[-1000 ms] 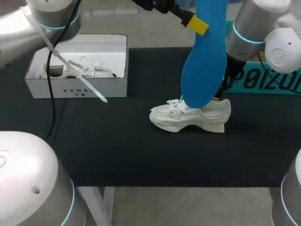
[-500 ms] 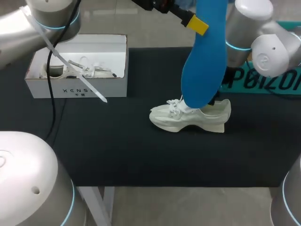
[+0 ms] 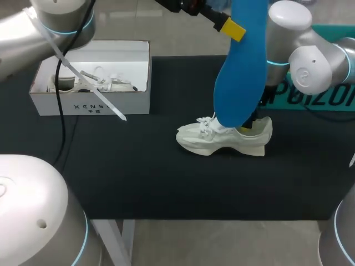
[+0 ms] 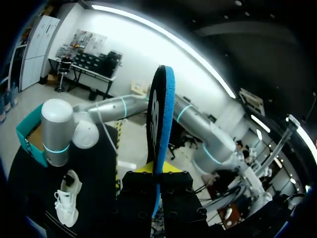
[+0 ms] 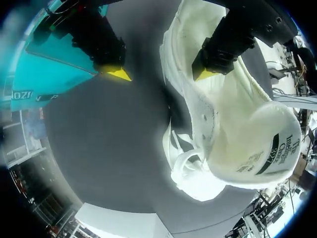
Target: Take the shoe out of the shoebox, open the shoe tongue, remove and reinsert the insole, then place the shoe into the shoebox
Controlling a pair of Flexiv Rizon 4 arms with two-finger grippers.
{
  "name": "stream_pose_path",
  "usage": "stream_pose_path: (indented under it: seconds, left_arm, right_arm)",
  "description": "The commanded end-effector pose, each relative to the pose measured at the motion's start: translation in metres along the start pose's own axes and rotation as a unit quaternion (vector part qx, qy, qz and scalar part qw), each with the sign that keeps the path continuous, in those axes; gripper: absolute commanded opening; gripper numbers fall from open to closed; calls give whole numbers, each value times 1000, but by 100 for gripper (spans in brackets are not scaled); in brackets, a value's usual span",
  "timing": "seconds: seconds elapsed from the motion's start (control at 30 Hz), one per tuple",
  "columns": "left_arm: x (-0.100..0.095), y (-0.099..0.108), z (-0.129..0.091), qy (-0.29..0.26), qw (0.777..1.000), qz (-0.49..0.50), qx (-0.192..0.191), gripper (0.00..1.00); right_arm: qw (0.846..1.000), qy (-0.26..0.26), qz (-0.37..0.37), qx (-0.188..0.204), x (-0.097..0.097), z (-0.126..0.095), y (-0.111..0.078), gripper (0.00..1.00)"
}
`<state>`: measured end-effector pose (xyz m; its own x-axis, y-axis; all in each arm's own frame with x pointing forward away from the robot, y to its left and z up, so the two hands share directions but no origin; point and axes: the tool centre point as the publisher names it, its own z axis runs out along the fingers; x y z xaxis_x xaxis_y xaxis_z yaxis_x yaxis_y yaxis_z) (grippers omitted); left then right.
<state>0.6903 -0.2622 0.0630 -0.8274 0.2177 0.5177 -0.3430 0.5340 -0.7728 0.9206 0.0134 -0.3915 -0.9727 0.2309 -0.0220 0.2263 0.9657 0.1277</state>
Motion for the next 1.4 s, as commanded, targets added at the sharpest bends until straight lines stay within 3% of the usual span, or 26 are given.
stream_pose_path:
  seconds: [0.03, 0.5, 0.93, 1.4]
  left_arm:
    - [0, 1, 0, -1, 1000, 0, 0, 0]
    - [0, 1, 0, -1, 1000, 0, 0, 0]
    - [0, 1, 0, -1, 1000, 0, 0, 0]
    - [0, 1, 0, -1, 1000, 0, 0, 0]
  right_arm:
    - [1000, 5, -1, 3, -3, 6, 2, 0]
    - [1000, -3, -8, 2, 9, -13, -3, 0]
    - [1000, -25, 10, -2, 8, -78, -25, 0]
    - [1000, -13, 9, 0, 8, -80, -25, 0]
